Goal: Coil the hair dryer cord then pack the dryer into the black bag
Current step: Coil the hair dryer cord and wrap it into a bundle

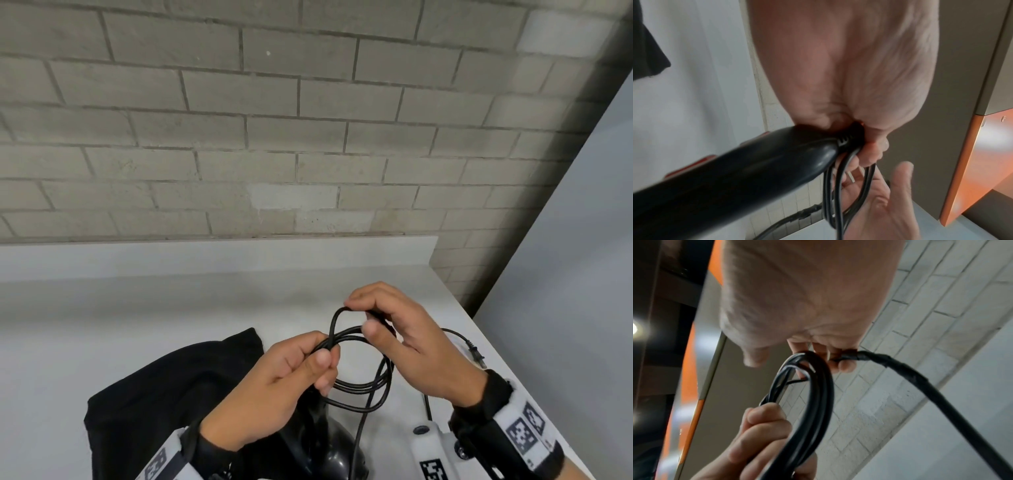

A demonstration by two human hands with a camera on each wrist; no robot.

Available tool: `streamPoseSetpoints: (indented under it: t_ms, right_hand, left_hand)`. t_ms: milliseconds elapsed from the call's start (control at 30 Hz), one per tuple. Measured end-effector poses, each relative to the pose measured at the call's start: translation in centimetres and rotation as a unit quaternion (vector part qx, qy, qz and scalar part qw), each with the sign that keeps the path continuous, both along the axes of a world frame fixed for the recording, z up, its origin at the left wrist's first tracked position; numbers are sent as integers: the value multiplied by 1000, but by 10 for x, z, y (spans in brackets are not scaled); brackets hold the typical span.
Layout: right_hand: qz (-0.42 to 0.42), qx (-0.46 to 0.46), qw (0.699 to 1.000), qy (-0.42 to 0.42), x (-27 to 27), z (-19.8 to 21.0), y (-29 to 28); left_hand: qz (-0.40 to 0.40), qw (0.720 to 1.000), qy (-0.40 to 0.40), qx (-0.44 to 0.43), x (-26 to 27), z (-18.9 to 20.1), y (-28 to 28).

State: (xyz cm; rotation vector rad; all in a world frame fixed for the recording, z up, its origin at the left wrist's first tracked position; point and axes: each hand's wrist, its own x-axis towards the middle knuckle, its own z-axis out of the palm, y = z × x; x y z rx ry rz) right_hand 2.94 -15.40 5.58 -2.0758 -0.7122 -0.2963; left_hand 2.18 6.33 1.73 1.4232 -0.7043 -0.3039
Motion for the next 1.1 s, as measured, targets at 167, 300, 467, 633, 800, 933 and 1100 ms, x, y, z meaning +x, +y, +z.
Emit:
streamPoseSetpoints:
  t_ms: [167, 300, 467, 633, 800, 933, 1100]
  right_hand:
    - [19, -27, 997, 75, 1, -11, 0]
    - [42, 3, 982, 187, -1, -11, -6]
    - [77, 69, 953, 283, -3, -9, -11]
    - [69, 92, 955, 274, 1, -14, -13]
    - [112, 251, 917, 290, 1, -37, -6]
    - [136, 346, 871, 323, 2, -47, 2]
    - [149, 334, 861, 353, 1, -36, 0]
  left_hand:
    - [33, 999, -9, -18, -1, -6, -1]
    - [70, 997, -1, -34, -1, -12, -5]
    - [100, 993, 16, -67, -2, -13, -14]
    - [63, 988, 80, -116, -6, -15, -14]
    - [36, 981, 128, -144, -9, -17, -15]
    - [22, 975, 149, -163, -7, -15, -14]
    - [15, 977, 145, -157, -7, -11, -7]
